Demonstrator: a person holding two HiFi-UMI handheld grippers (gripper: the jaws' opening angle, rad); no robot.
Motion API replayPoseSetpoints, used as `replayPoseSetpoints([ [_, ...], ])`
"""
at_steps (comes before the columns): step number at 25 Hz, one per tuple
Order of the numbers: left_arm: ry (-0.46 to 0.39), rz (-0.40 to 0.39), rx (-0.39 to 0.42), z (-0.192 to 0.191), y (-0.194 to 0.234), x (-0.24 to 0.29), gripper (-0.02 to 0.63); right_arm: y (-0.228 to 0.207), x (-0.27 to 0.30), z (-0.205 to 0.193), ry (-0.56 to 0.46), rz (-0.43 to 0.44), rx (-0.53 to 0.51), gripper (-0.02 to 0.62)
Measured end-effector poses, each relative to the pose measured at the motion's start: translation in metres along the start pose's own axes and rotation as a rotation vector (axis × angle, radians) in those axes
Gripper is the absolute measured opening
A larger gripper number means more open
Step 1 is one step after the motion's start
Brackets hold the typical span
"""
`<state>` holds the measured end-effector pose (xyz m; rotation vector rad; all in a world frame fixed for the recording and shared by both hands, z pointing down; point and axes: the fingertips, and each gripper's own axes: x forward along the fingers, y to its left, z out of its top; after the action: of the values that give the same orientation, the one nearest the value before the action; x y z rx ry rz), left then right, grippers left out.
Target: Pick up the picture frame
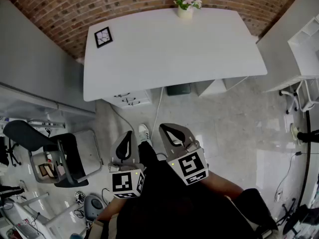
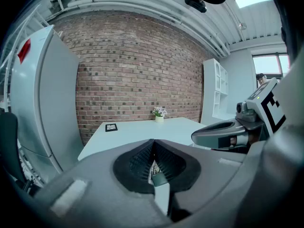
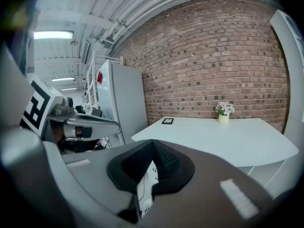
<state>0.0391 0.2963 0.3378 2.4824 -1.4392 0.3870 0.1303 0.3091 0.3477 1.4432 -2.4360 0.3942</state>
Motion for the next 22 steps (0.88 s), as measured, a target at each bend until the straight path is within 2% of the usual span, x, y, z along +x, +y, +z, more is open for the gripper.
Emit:
replayPoseSetpoints([
  [10,-0.005,-0.001,-0.015,-0.003,-0.001,0.005,-0.003,-0.008,-0.002,-0.002,0.009,-0.015,-0.007,0.000],
  [18,-0.004,0.027,-0.031,0.003,0.007,0.009,-0.003,-0.026,0.002,-0.009,0.032,-0.045,0.090,0.002],
  [22,0.016,0.056,-0.066,0.000,0.032,0.014,-0.003,-0.025,0.017,-0.005,0.038,-0.045,0.096,0.002],
])
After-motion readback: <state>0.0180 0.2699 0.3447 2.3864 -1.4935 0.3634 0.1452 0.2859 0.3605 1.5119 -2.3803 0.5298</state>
